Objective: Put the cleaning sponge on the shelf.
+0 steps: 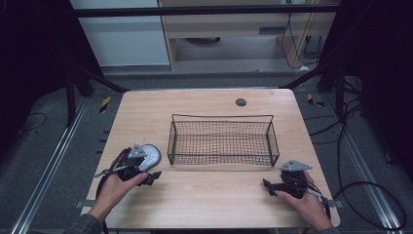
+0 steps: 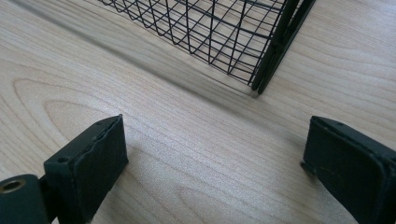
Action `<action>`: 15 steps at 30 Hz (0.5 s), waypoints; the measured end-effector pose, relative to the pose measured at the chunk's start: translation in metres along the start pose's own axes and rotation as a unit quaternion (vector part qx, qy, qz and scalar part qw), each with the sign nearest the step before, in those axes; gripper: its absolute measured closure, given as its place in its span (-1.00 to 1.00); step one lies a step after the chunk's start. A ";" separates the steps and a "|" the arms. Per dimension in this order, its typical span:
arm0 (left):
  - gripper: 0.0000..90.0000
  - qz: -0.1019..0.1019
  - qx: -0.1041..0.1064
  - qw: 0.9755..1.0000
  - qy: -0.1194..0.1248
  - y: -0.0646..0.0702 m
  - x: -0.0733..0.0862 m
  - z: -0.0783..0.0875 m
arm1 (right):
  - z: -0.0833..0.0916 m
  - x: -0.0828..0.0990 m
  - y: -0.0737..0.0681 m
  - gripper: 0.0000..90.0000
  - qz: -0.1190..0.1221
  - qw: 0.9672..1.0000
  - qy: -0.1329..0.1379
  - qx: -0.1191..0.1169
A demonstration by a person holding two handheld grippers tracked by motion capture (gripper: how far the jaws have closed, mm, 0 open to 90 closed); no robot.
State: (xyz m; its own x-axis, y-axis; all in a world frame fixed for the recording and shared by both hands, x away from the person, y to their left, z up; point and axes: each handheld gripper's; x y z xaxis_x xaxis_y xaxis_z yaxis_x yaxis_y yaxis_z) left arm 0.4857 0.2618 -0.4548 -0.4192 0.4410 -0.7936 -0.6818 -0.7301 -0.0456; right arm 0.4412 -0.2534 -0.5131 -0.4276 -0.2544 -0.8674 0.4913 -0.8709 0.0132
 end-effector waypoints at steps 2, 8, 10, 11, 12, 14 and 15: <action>-0.91 -0.005 -0.007 1.000 -0.008 -0.005 -0.007 -0.001 | 0.000 0.000 0.000 -0.86 0.000 1.000 0.000 0.000; -0.91 -0.016 -0.022 0.999 -0.031 -0.012 -0.013 -0.006 | 0.000 0.000 0.000 -0.86 -0.001 1.000 0.000 0.000; -0.91 -0.019 -0.022 0.998 -0.046 -0.016 -0.013 -0.010 | 0.000 0.000 0.000 -0.86 -0.001 1.000 0.000 0.001; -0.91 -0.019 -0.022 0.998 -0.046 -0.016 -0.013 -0.010 | 0.000 0.000 -0.001 -0.86 -0.004 1.000 -0.001 0.001; -0.91 -0.021 -0.020 0.998 -0.061 -0.018 -0.013 -0.011 | 0.000 0.000 -0.001 -0.86 -0.004 1.000 -0.001 0.001; -0.92 -0.022 -0.021 0.997 -0.068 -0.019 -0.013 -0.012 | 0.000 0.000 0.000 -0.86 -0.001 1.000 0.000 0.001; -0.92 -0.023 -0.021 0.997 -0.071 -0.019 -0.013 -0.012 | 0.000 0.000 -0.001 -0.86 -0.004 1.000 -0.001 0.001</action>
Point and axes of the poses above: each handheld gripper's, and its own axes: z roughly backward along the jaws, x roughly out of its underside, y roughly to its right, and after that the axes turned 13 degrees about y, right-handed
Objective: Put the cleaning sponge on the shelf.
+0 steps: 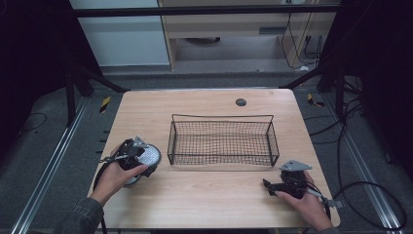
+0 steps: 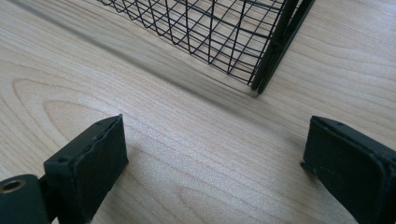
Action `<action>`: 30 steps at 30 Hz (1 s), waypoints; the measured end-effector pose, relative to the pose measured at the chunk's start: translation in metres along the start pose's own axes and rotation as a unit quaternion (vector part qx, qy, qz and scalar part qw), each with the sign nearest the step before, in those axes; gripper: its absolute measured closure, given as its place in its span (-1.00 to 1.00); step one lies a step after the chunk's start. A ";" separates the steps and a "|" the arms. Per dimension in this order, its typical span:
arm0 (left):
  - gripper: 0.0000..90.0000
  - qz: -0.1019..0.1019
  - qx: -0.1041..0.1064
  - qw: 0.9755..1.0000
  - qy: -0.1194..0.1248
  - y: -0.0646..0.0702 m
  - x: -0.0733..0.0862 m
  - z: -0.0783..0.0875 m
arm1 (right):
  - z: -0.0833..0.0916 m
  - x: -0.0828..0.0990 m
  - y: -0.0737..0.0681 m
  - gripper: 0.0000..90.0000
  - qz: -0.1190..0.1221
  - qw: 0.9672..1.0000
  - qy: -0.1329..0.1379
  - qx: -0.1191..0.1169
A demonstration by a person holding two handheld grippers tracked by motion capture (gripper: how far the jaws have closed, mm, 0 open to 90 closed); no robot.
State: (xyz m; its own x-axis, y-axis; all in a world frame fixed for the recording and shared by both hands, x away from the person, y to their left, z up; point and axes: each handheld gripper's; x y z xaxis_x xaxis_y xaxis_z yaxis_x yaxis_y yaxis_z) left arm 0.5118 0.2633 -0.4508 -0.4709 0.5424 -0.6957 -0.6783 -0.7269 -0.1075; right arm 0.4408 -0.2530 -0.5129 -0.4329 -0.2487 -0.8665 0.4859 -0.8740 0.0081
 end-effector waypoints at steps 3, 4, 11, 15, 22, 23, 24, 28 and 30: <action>-0.92 0.000 0.003 1.000 -0.021 -0.001 -0.002 -0.001 | 0.000 0.000 0.000 -0.86 0.003 1.000 0.001 0.000; -0.92 -0.002 0.001 1.000 -0.023 -0.001 -0.002 0.000 | 0.000 0.000 0.000 -0.86 0.003 1.000 0.001 0.000; -0.91 -0.007 0.002 0.999 -0.043 -0.005 -0.008 0.004 | 0.000 0.000 0.000 -0.86 0.003 1.000 0.002 0.000; -0.90 -0.008 0.007 0.998 -0.061 -0.010 -0.010 0.003 | 0.000 0.000 0.000 -0.86 0.002 1.000 0.001 0.001; -0.91 -0.008 0.003 0.998 -0.070 -0.016 -0.015 -0.002 | 0.000 0.000 0.000 -0.86 0.000 1.000 0.000 0.001; -0.91 -0.008 0.000 0.997 -0.073 -0.017 -0.015 -0.004 | 0.000 0.000 0.000 -0.86 0.003 1.000 0.002 0.000; -0.92 -0.007 0.002 0.997 -0.076 -0.017 -0.015 -0.005 | 0.000 0.000 0.000 -0.86 0.000 1.000 0.001 0.000; -0.91 -0.015 0.002 0.995 -0.098 -0.018 -0.012 -0.011 | 0.000 0.000 0.000 -0.86 0.002 1.000 0.000 0.001; -0.91 -0.014 0.004 0.994 -0.106 -0.020 -0.009 -0.012 | 0.000 0.000 0.000 -0.86 0.003 1.000 0.001 0.001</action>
Point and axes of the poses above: each handheld gripper's, and its own axes: z roughly backward along the jaws, x roughly out of its underside, y roughly to its right, and after that the axes turned 13 degrees about y, right-handed
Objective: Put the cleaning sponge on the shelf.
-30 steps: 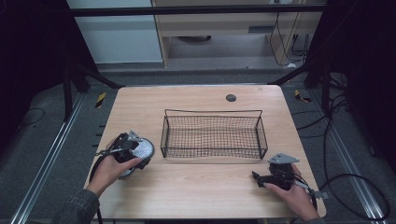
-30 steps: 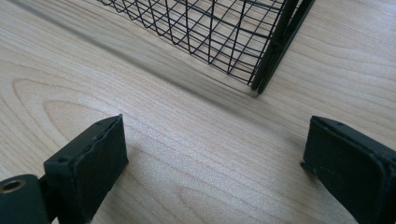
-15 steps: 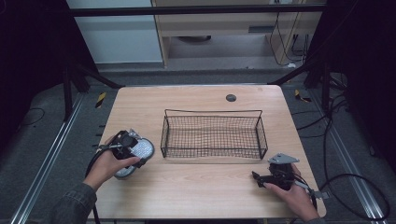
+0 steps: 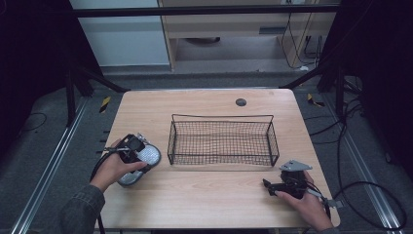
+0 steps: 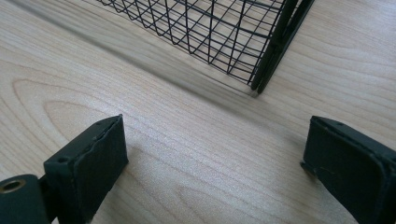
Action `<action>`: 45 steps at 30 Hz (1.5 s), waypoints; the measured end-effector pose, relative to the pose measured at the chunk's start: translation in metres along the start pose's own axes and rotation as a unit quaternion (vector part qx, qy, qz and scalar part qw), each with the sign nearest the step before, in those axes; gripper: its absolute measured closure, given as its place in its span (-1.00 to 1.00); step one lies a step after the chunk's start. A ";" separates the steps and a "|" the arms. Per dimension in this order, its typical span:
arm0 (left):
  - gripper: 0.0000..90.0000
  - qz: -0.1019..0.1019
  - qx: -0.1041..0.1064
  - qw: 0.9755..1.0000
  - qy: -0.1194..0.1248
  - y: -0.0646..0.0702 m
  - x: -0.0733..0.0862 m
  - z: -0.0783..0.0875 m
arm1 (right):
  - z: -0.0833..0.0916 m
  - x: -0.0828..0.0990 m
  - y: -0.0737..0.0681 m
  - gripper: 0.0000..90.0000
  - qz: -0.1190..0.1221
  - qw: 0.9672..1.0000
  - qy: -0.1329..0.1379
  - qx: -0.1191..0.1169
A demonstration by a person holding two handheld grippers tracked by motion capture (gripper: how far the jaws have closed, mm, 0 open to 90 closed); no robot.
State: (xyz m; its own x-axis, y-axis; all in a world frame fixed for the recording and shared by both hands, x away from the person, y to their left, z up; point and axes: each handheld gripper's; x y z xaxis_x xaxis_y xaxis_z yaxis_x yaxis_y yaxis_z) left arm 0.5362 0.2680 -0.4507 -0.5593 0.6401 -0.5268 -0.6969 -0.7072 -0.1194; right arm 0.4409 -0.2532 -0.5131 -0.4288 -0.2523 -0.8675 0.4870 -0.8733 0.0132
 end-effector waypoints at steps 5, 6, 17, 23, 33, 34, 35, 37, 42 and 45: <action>-0.92 0.012 0.000 1.000 -0.008 -0.007 0.005 -0.002 | 0.000 0.000 0.000 -0.86 -0.003 1.000 0.000 0.000; -0.92 0.016 0.001 1.000 -0.008 -0.009 0.006 -0.002 | 0.000 0.000 0.000 -0.86 0.000 1.000 0.001 0.000; -0.91 0.026 -0.003 1.000 -0.017 -0.015 0.011 -0.009 | 0.000 0.000 0.000 -0.86 0.000 1.000 0.001 0.000; -0.92 0.024 0.009 0.999 -0.019 -0.014 0.011 -0.014 | 0.000 0.000 0.000 -0.86 -0.003 1.000 0.000 0.000; -0.98 0.028 0.013 0.999 -0.026 -0.014 0.014 -0.024 | 0.000 0.000 0.000 -0.86 -0.003 1.000 0.000 -0.002; -0.98 0.028 0.013 0.999 -0.026 -0.014 0.014 -0.024 | 0.000 0.000 0.000 -0.86 -0.003 1.000 0.000 -0.002; -0.98 0.031 0.013 0.999 -0.027 -0.014 0.014 -0.025 | 0.000 0.000 0.000 -0.86 -0.003 1.000 0.000 -0.002; -0.99 0.038 0.016 0.999 -0.025 -0.016 0.015 -0.025 | 0.000 0.000 0.000 -0.86 -0.003 1.000 0.000 -0.002; -0.99 0.054 0.027 0.998 -0.023 -0.019 0.017 -0.026 | 0.000 0.000 0.000 -0.86 -0.003 1.000 0.000 -0.002; -0.99 0.060 0.030 0.998 -0.017 -0.021 0.018 -0.026 | 0.000 0.000 0.000 -0.86 -0.002 1.000 0.000 -0.002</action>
Point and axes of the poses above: each handheld gripper's, and its own axes: z roughly backward along the jaws, x roughly out of its underside, y roughly to its right, and after that the axes turned 13 degrees about y, right-handed
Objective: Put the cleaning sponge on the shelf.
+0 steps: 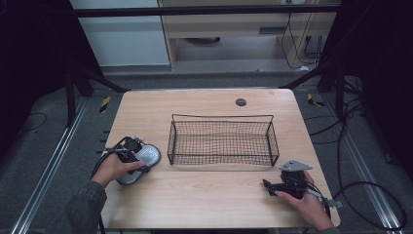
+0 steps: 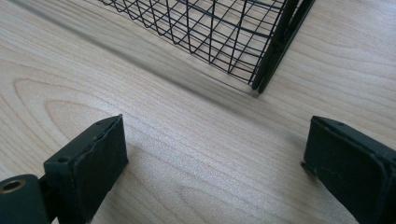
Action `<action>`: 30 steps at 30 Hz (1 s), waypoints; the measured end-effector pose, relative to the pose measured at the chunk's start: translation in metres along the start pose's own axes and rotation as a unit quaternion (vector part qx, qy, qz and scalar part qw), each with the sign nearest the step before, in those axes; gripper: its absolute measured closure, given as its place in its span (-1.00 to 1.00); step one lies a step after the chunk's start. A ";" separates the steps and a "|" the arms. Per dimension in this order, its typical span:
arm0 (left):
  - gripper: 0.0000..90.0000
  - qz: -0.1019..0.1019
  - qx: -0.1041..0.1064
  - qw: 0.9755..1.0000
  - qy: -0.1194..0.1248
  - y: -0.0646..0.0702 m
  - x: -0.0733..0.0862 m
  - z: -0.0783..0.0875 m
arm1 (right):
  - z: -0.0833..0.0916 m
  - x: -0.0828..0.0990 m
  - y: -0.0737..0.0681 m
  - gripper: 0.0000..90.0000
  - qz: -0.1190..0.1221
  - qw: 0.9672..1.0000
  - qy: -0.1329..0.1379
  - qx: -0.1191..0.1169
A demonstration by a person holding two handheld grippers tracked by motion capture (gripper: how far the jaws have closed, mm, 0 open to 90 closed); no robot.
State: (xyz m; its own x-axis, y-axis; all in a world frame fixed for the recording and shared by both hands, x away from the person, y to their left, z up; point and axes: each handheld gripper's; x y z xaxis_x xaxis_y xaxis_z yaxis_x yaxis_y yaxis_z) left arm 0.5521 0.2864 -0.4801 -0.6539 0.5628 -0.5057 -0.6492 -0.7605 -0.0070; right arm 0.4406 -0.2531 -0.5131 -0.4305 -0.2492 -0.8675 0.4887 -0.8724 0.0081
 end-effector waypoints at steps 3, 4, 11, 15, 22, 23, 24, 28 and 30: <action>-0.96 -0.001 0.001 1.000 -0.002 0.001 0.000 0.001 | 0.000 0.000 0.000 -0.86 0.001 1.000 0.000 0.000; -0.93 -0.002 -0.002 1.000 0.000 0.001 0.000 0.002 | 0.000 0.000 0.000 -0.86 0.001 1.000 0.000 0.000; -0.89 -0.015 -0.012 1.000 0.025 0.004 -0.001 0.011 | 0.000 0.000 0.000 -0.86 0.001 1.000 0.000 0.000; -0.89 -0.038 -0.019 0.998 0.055 0.011 -0.009 0.031 | 0.000 0.000 0.000 -0.87 0.001 1.000 0.000 0.000; -0.89 -0.069 -0.026 0.994 0.086 0.022 -0.021 0.054 | 0.000 0.000 0.000 -0.87 0.000 1.000 0.000 -0.001; -0.88 -0.074 -0.027 0.993 0.088 0.023 -0.023 0.057 | 0.000 0.000 0.000 -0.87 0.001 1.000 0.000 0.000; -0.88 -0.077 -0.028 0.992 0.092 0.024 -0.025 0.060 | 0.000 0.000 0.000 -0.87 0.001 1.000 0.000 0.000; -0.88 -0.088 -0.029 0.990 0.106 0.028 -0.035 0.074 | 0.000 0.000 0.000 -0.87 0.001 1.000 0.000 -0.001; -0.88 -0.097 -0.029 0.989 0.111 0.031 -0.043 0.080 | 0.000 0.000 0.000 -0.87 0.003 1.000 0.000 0.000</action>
State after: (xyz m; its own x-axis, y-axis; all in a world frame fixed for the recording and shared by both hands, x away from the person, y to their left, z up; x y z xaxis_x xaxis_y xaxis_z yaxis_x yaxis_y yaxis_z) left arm 0.5285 0.2645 -0.3894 -0.4138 0.6205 -0.6661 -0.7263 -0.6662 -0.1694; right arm 0.4409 -0.2532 -0.5134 -0.4271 -0.2542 -0.8677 0.4912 -0.8709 0.0134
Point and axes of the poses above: each handheld gripper's, and its own axes: z roughly backward along the jaws, x roughly out of its underside, y roughly to its right, and after that the axes turned 13 degrees about y, right-handed
